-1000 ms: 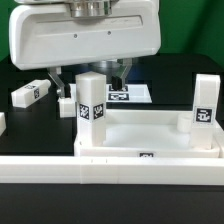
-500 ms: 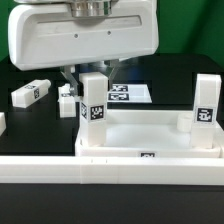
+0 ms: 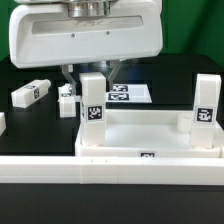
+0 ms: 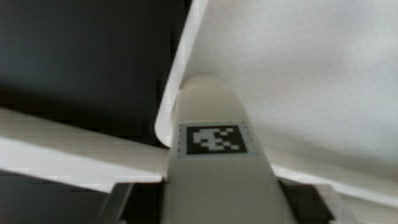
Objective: Assemble desk
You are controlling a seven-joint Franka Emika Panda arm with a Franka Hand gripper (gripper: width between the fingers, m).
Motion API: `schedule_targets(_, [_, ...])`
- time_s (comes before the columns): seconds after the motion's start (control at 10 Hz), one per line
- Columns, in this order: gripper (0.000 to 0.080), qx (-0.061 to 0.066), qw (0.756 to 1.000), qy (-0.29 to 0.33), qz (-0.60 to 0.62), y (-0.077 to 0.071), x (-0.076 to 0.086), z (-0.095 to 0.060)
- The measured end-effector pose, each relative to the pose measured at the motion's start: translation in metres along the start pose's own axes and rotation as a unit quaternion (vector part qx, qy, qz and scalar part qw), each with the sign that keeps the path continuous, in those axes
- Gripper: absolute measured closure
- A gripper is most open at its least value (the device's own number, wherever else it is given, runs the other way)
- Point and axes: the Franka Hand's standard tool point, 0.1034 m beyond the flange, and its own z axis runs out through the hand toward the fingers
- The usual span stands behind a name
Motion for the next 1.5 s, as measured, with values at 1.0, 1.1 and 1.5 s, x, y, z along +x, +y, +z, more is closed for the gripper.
schedule_targets(1.0, [0.0493, -0.003, 0.956, 0.001, 0.293, 0.007, -0.003, 0.001])
schedule_targets(1.1, [0.0274, -0.003, 0.956, 0.001, 0.293, 0.007, -0.003, 0.001])
schedule_targets(1.5, [0.0158, 0.004, 0.977, 0.006, 0.215, -0.003, -0.008, -0.02])
